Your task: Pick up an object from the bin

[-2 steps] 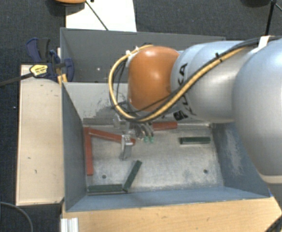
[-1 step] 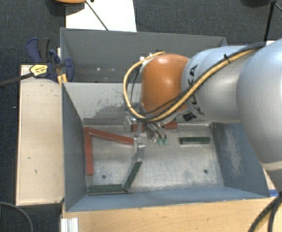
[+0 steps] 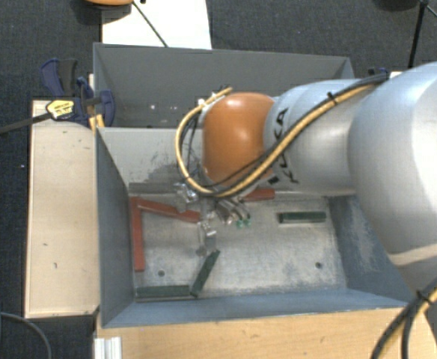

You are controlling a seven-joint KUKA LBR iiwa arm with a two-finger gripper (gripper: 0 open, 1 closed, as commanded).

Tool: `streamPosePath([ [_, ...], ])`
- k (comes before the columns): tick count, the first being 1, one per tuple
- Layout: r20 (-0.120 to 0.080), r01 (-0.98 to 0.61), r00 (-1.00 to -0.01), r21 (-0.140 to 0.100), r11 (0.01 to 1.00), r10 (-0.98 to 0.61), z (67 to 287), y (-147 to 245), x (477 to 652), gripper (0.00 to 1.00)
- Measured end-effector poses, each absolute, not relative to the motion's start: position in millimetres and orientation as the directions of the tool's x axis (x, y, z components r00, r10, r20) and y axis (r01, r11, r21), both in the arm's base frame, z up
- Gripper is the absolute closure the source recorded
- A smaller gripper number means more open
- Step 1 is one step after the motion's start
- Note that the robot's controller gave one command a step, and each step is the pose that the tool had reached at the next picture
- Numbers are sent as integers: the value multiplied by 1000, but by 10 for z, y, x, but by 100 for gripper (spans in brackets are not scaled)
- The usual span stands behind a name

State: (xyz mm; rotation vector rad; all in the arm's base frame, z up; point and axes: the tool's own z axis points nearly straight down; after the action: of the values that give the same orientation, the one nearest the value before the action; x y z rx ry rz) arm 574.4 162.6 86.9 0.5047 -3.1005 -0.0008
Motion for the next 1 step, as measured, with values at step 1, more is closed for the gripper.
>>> streamPosePath([
  [1, -3, -501, -865, 0, 865, -501, 780, 1609, 5800, 0],
])
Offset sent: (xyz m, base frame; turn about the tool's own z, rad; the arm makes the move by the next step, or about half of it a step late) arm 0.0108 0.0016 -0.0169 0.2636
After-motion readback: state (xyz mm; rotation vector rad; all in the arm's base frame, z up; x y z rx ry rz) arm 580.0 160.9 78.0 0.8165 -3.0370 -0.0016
